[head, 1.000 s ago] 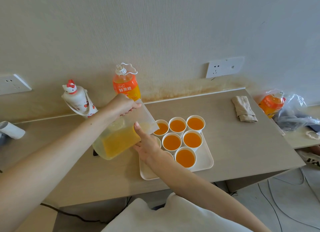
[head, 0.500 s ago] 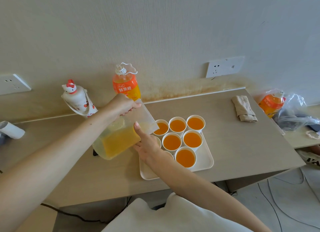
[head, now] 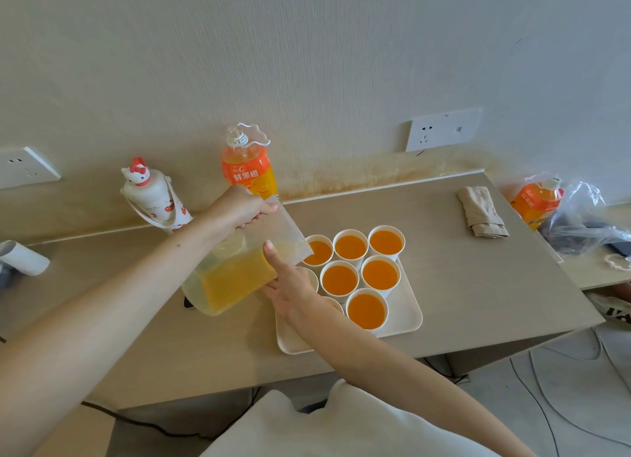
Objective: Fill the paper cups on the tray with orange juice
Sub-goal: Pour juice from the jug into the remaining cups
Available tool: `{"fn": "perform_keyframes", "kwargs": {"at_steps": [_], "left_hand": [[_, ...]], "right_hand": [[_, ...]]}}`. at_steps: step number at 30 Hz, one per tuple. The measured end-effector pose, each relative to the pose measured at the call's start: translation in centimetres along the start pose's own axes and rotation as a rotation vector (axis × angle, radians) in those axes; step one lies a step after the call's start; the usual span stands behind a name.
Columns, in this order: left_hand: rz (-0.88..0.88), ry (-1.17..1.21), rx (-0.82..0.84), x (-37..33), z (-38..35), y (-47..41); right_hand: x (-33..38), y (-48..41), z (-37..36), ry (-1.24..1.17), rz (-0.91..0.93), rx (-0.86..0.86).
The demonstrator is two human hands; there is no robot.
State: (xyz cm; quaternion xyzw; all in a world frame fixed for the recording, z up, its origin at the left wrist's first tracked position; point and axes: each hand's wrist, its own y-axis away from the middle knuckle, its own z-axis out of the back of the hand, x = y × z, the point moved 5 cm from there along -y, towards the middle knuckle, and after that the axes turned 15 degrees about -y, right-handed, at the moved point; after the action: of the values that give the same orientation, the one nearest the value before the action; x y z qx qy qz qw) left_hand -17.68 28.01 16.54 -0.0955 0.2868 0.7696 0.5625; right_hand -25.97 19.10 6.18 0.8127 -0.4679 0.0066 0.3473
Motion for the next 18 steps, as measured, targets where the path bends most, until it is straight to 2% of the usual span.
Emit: {"fn": "perform_keyframes", "kwargs": {"at_steps": [8,18], "left_hand": [[0.008,0.010,-0.003,0.3,0.0,-0.2],[-0.015,0.103,0.003,1.2,-0.2,-0.4]], "right_hand": [[0.0,-0.4,0.2,0.025,0.000,0.011],[0.4,-1.9,0.8,0.099,0.106,-0.016]]}}
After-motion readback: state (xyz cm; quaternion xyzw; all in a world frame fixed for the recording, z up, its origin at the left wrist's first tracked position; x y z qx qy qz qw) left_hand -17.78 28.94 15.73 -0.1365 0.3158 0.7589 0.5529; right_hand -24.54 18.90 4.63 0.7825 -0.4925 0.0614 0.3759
